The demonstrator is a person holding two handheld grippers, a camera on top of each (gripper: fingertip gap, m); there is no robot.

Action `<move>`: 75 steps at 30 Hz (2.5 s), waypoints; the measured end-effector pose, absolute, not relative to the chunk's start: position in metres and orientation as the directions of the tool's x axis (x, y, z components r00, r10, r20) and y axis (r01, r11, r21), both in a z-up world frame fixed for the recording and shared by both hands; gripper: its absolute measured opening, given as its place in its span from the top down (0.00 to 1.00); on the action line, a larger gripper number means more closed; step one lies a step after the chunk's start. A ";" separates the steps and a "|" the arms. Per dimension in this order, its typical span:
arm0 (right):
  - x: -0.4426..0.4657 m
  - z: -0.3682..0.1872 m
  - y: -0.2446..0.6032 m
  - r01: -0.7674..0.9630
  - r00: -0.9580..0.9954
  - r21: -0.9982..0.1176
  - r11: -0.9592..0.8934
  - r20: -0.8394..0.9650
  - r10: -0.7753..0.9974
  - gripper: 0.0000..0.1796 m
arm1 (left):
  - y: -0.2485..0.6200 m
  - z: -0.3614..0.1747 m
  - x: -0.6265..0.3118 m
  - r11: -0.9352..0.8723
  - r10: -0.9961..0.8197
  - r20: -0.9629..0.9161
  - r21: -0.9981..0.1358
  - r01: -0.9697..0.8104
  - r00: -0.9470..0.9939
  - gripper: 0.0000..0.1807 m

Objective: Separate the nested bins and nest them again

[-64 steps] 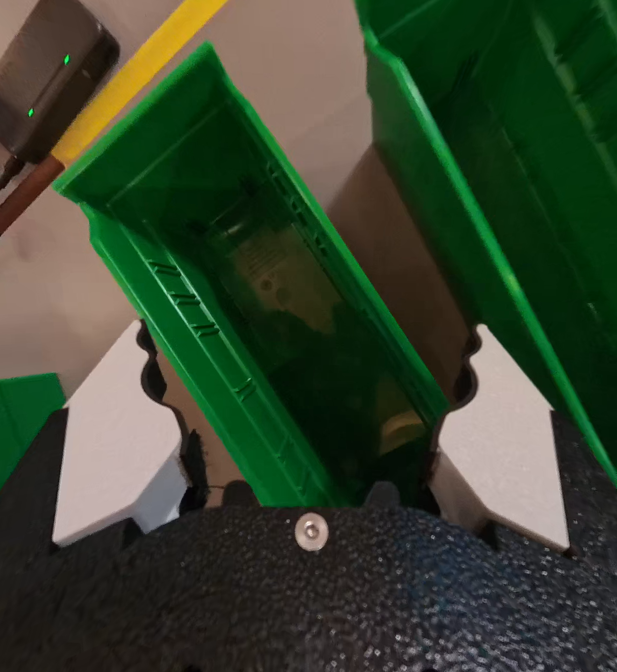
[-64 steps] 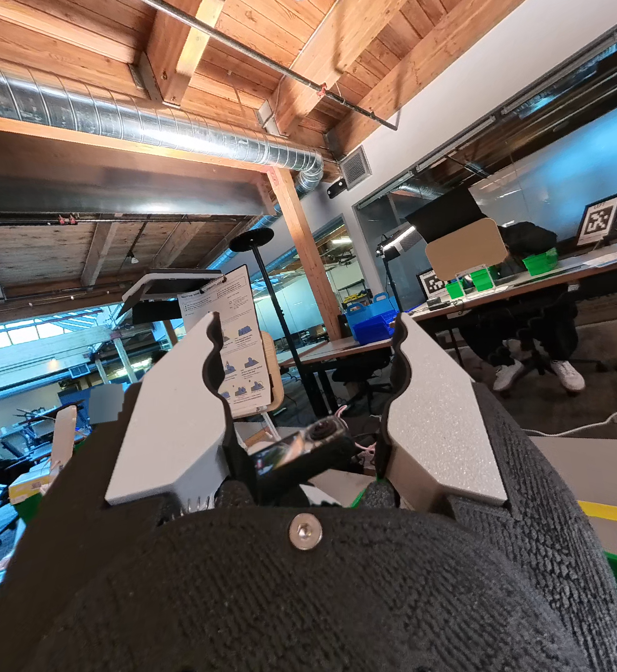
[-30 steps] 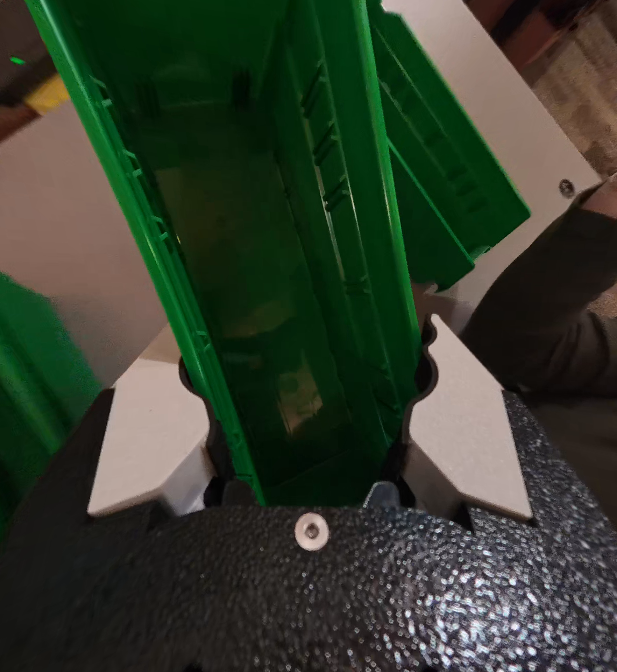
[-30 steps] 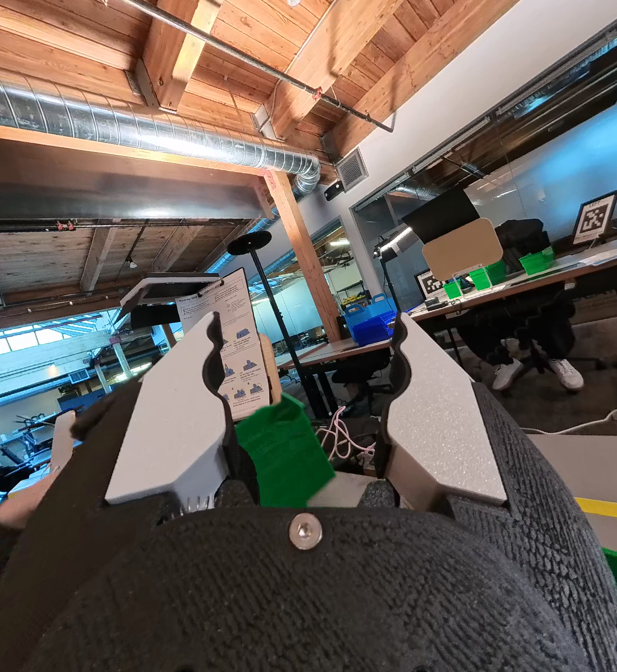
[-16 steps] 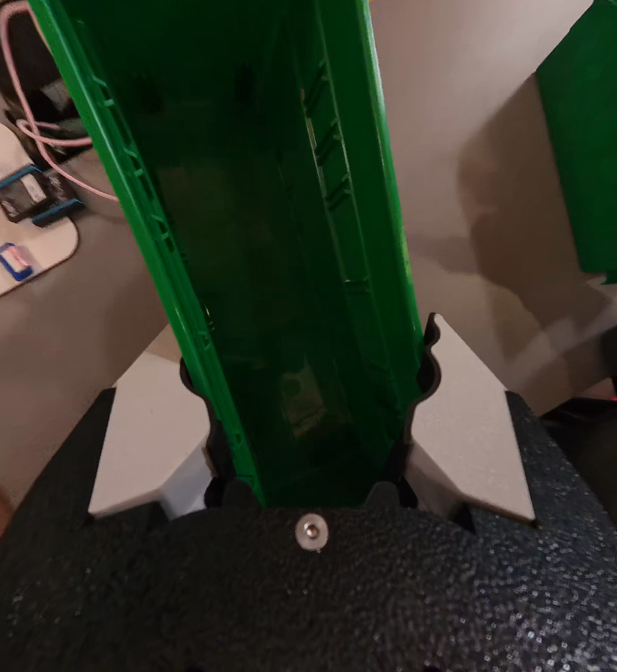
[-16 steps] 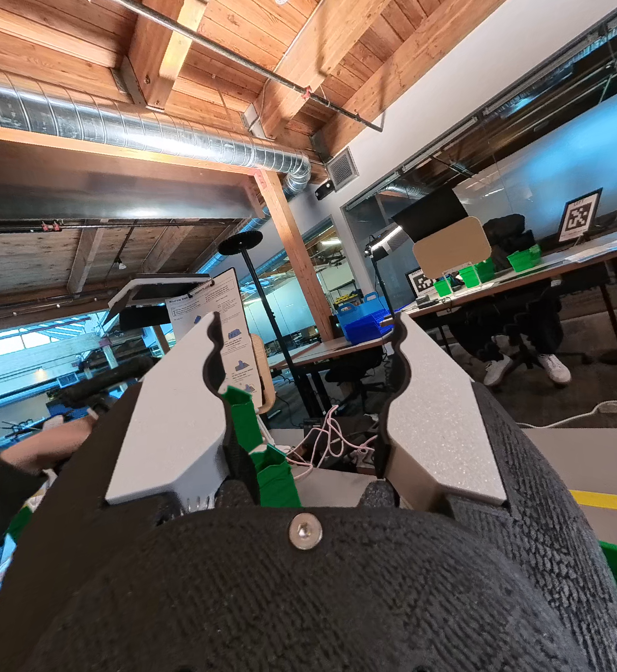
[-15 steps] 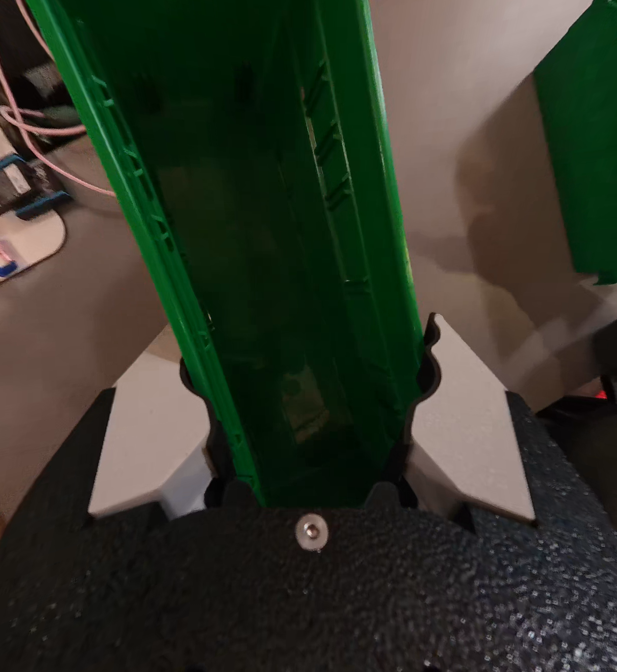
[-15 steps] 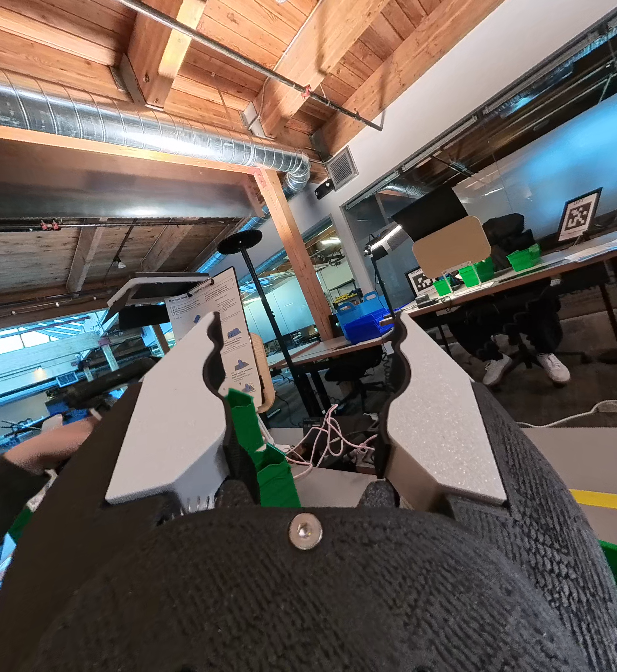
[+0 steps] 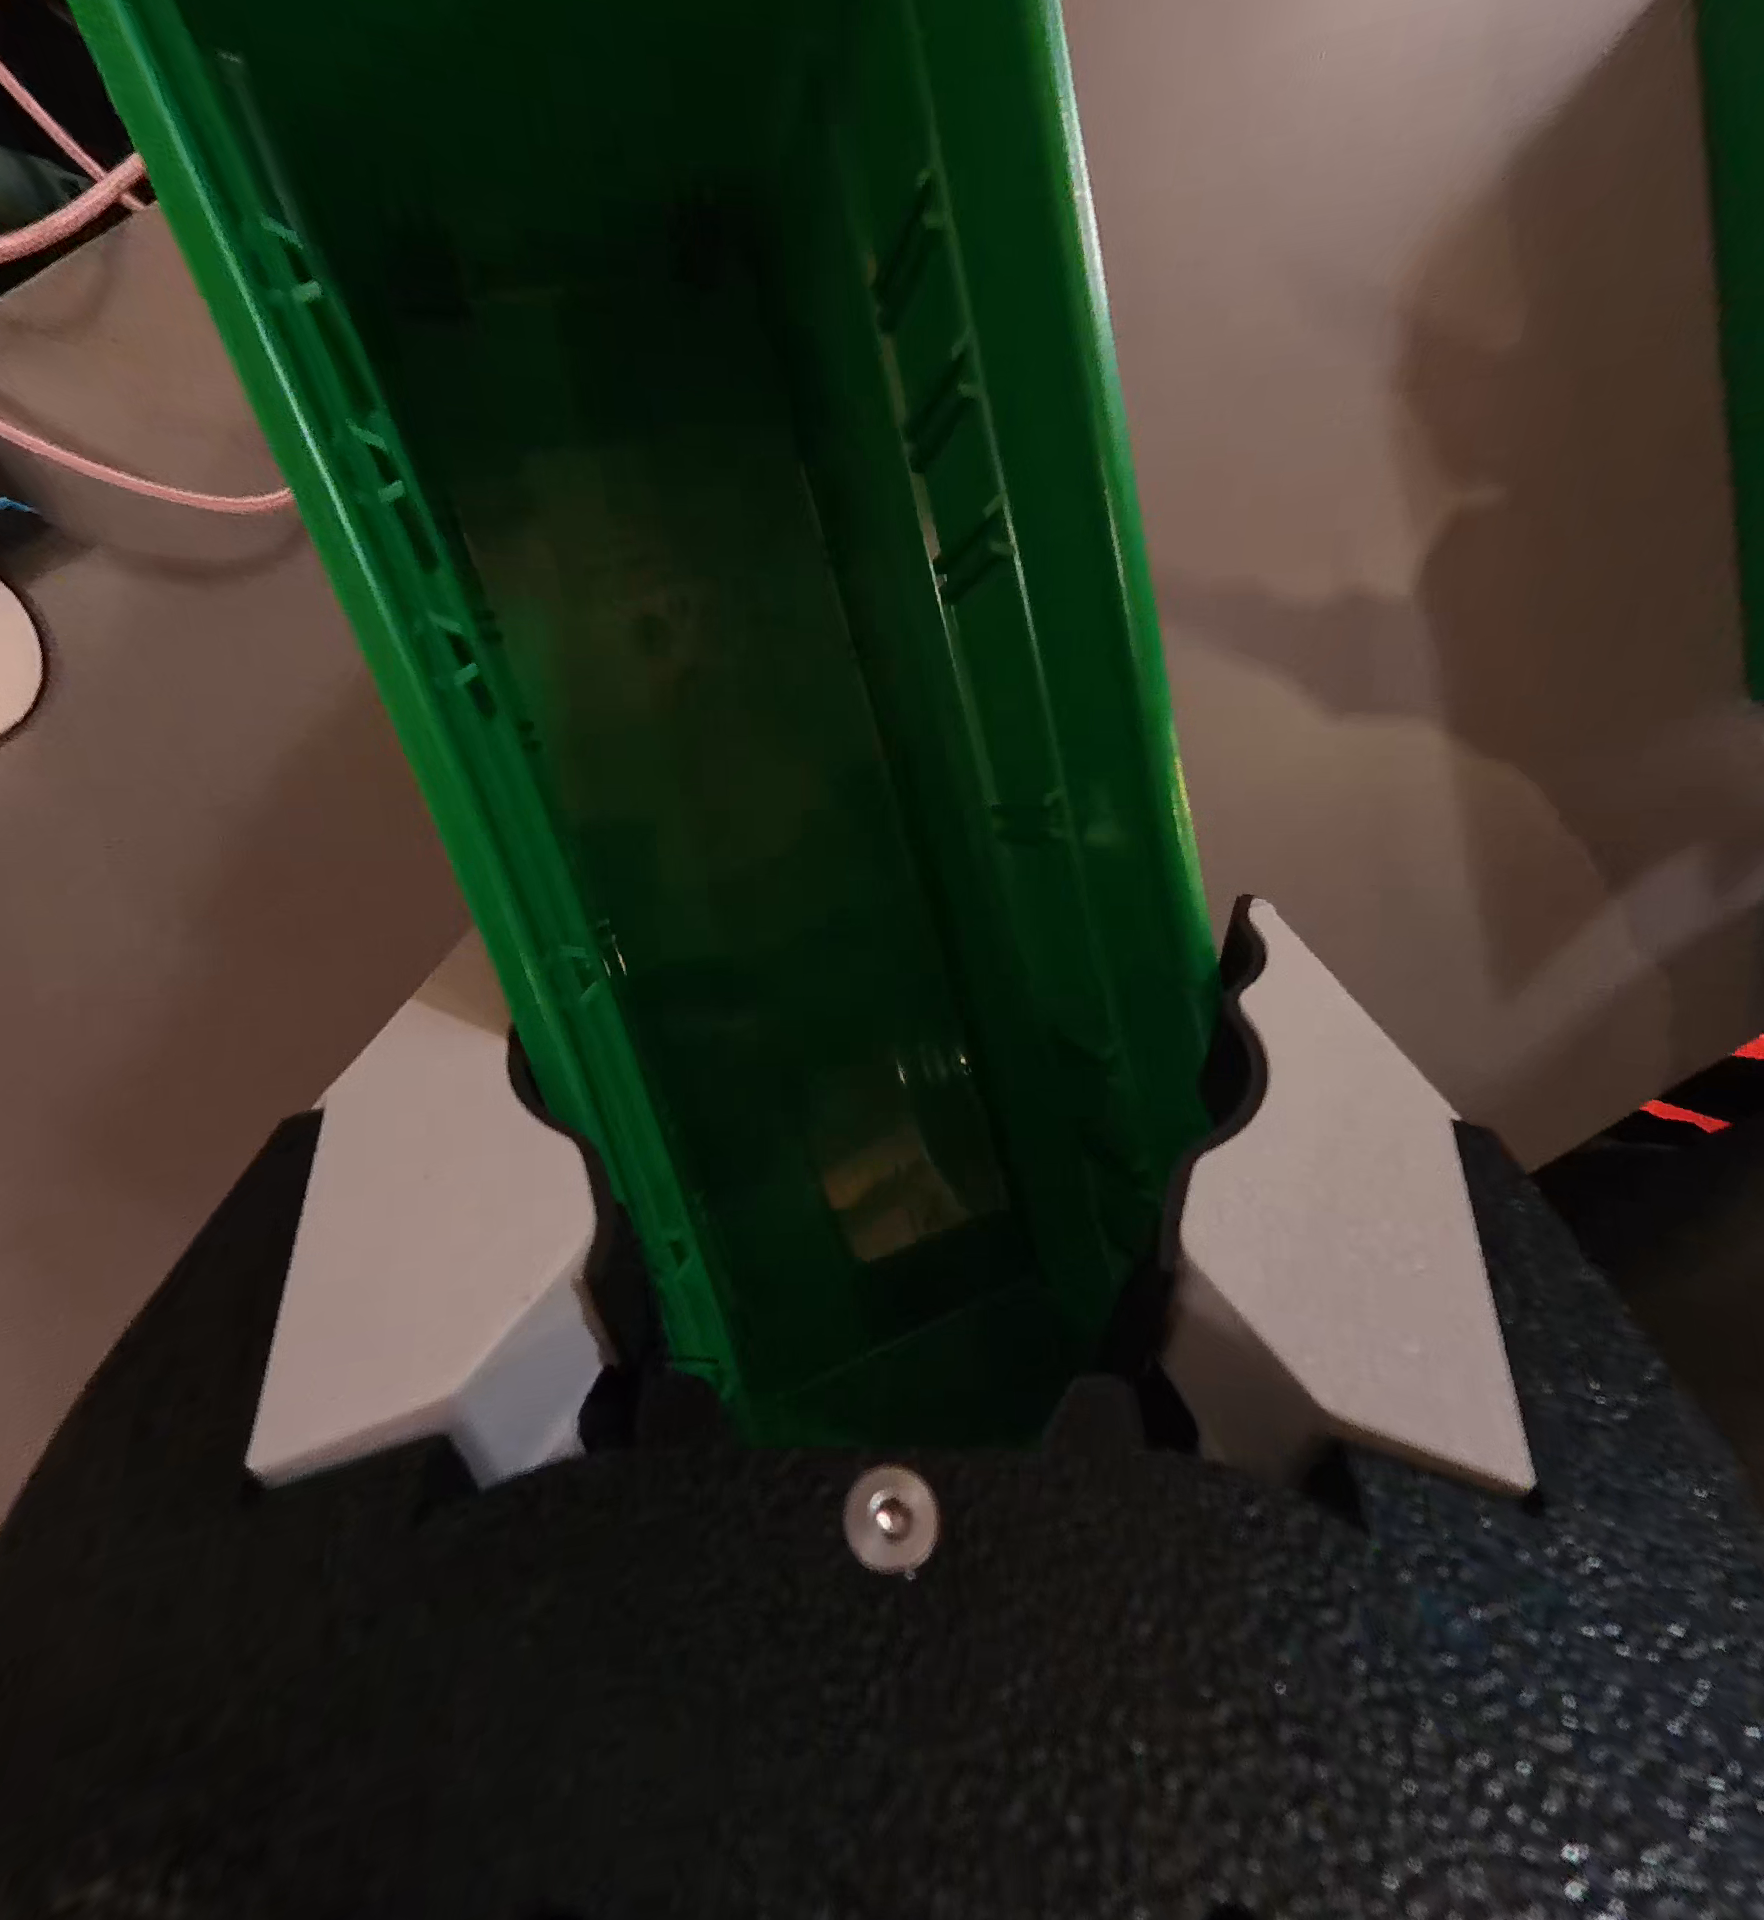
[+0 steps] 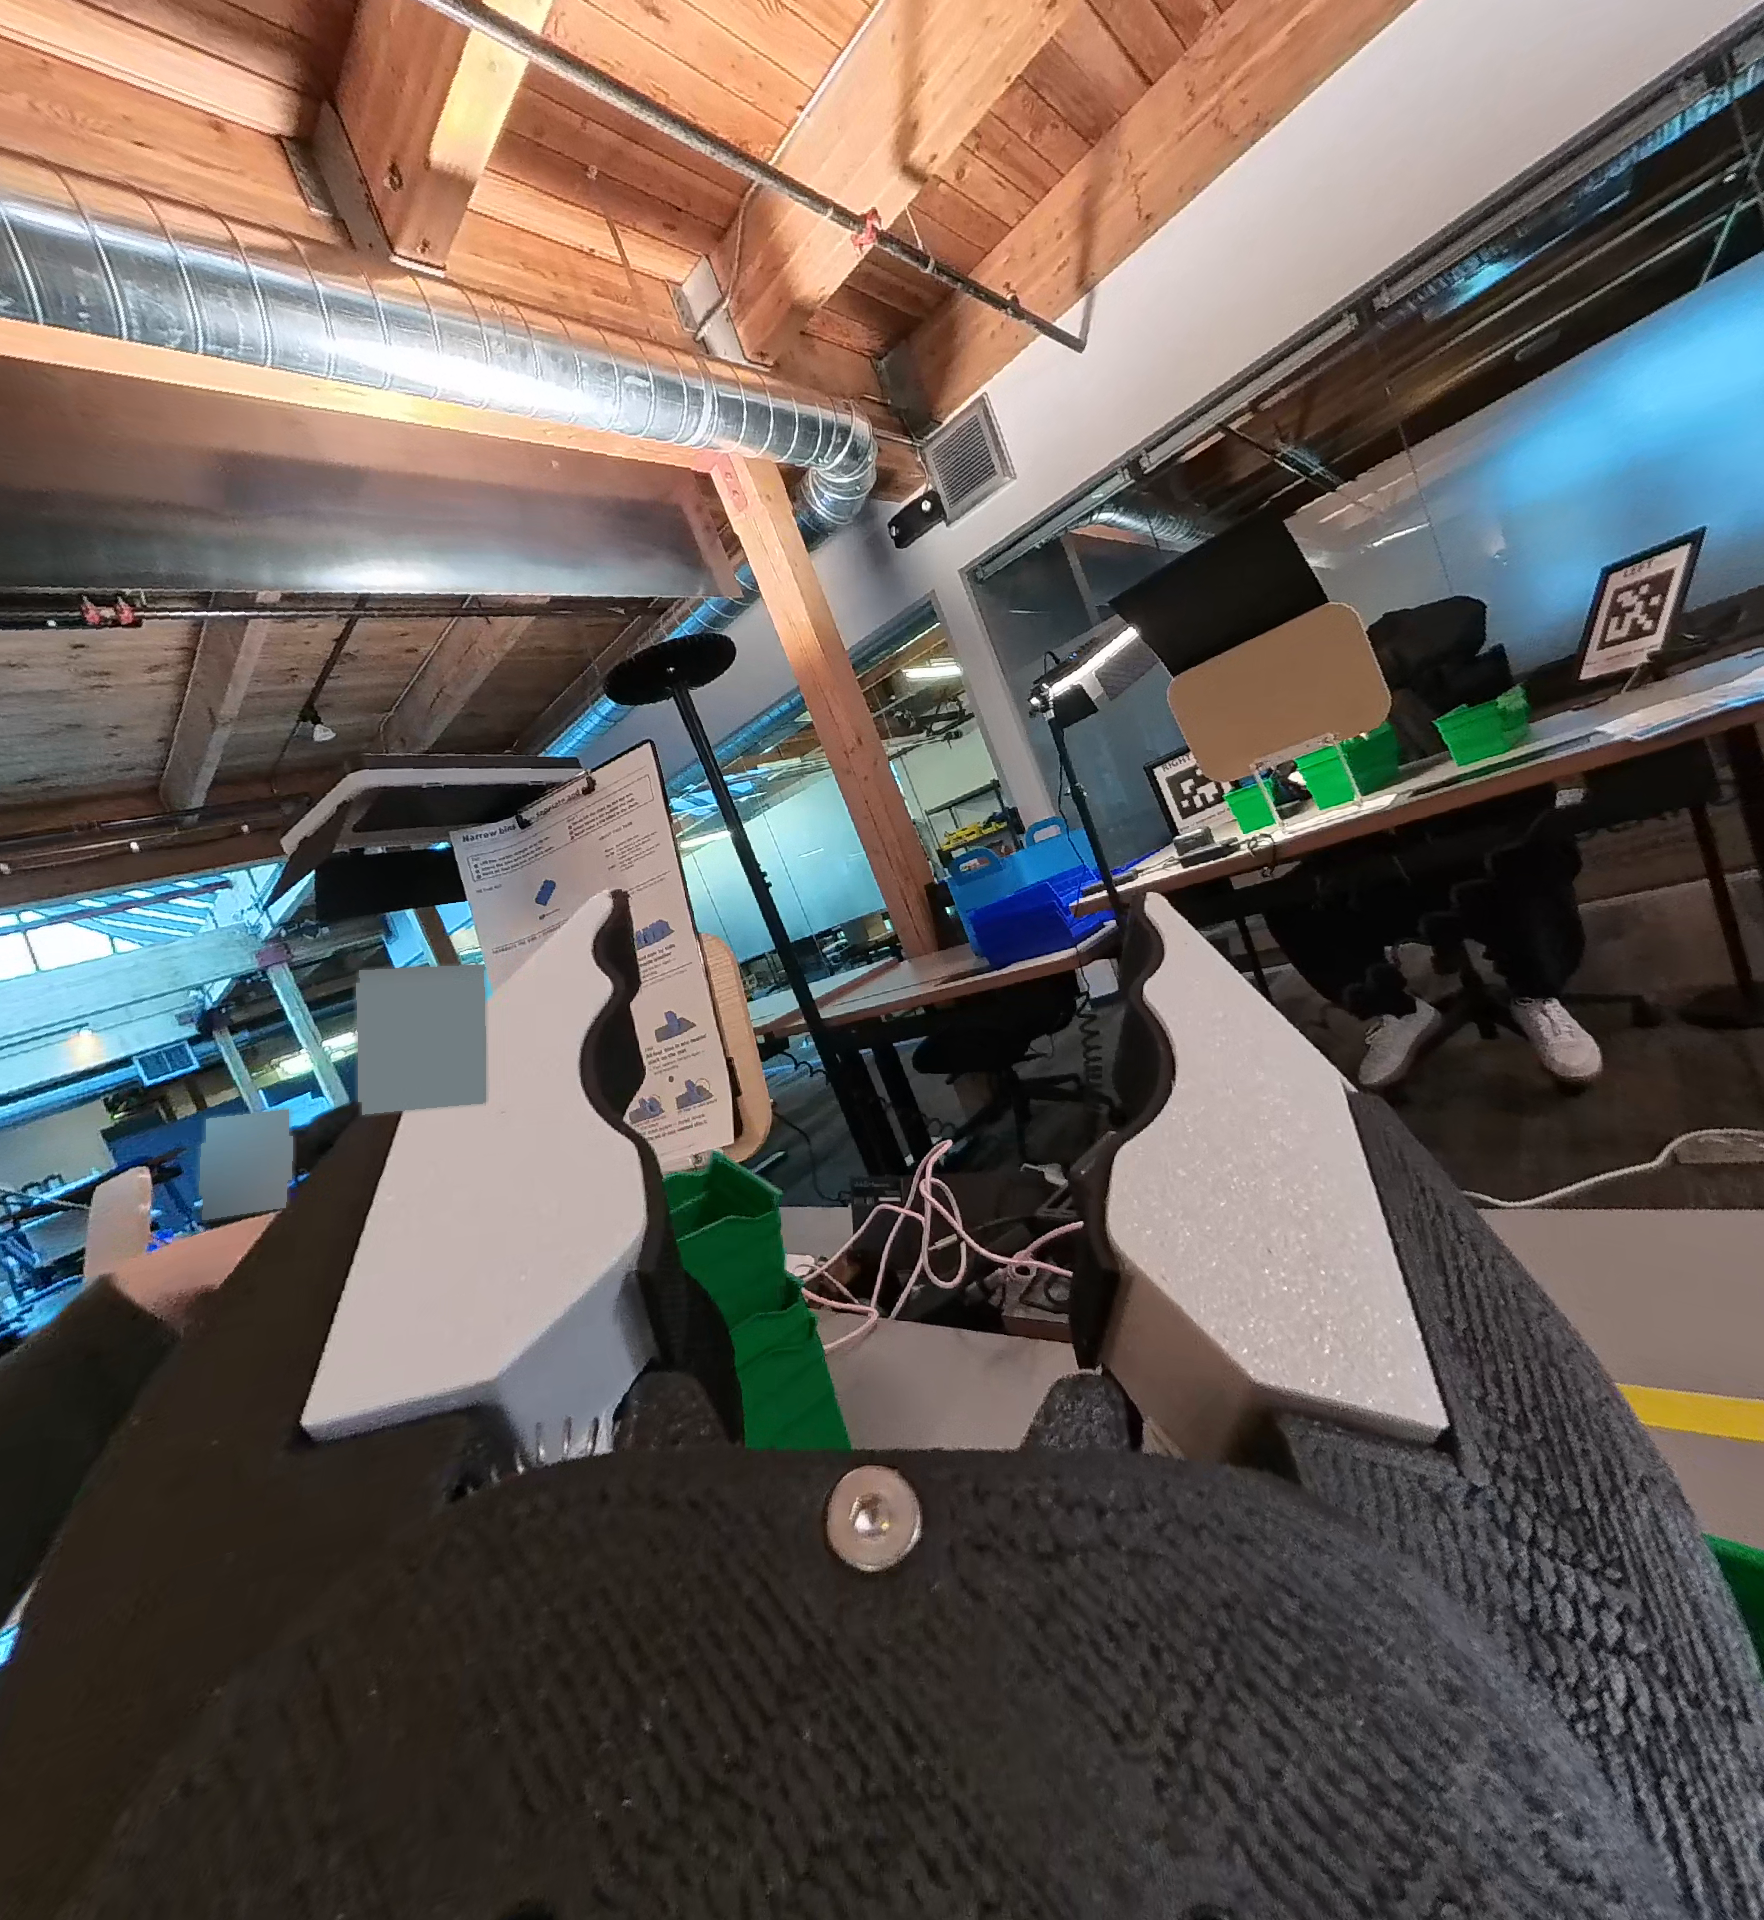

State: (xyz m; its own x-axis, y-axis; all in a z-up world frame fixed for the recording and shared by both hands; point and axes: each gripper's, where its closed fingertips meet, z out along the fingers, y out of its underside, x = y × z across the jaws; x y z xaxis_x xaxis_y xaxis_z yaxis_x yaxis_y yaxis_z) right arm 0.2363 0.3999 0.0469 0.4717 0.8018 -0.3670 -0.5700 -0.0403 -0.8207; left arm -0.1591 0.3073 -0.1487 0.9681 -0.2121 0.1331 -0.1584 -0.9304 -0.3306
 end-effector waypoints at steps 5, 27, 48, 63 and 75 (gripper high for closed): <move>0.236 0.047 0.400 -0.570 0.472 -0.821 -0.039 -0.366 0.802 0.49 | 0.311 -0.161 -0.158 -0.940 -0.227 0.164 -0.296 -0.171 0.960 0.30; 0.237 0.048 0.397 -0.569 0.471 -0.822 -0.036 -0.361 0.804 0.48 | 0.313 -0.178 -0.160 -0.906 -0.236 0.224 -0.402 -0.131 0.946 0.32; 0.238 0.050 0.394 -0.567 0.475 -0.823 -0.027 -0.354 0.805 0.48 | 0.312 -0.179 -0.155 -0.852 -0.249 0.288 -0.520 -0.068 0.925 0.27; 0.240 0.050 0.394 -0.575 0.470 -0.818 -0.028 -0.358 0.807 0.48 | 0.317 -0.148 -0.146 -0.834 -0.222 0.346 -0.552 0.007 0.912 0.18; 0.241 0.050 0.397 -0.578 0.470 -0.816 -0.031 -0.363 0.805 0.48 | 0.330 -0.131 -0.157 -0.831 -0.183 0.096 -0.547 -0.101 0.978 0.17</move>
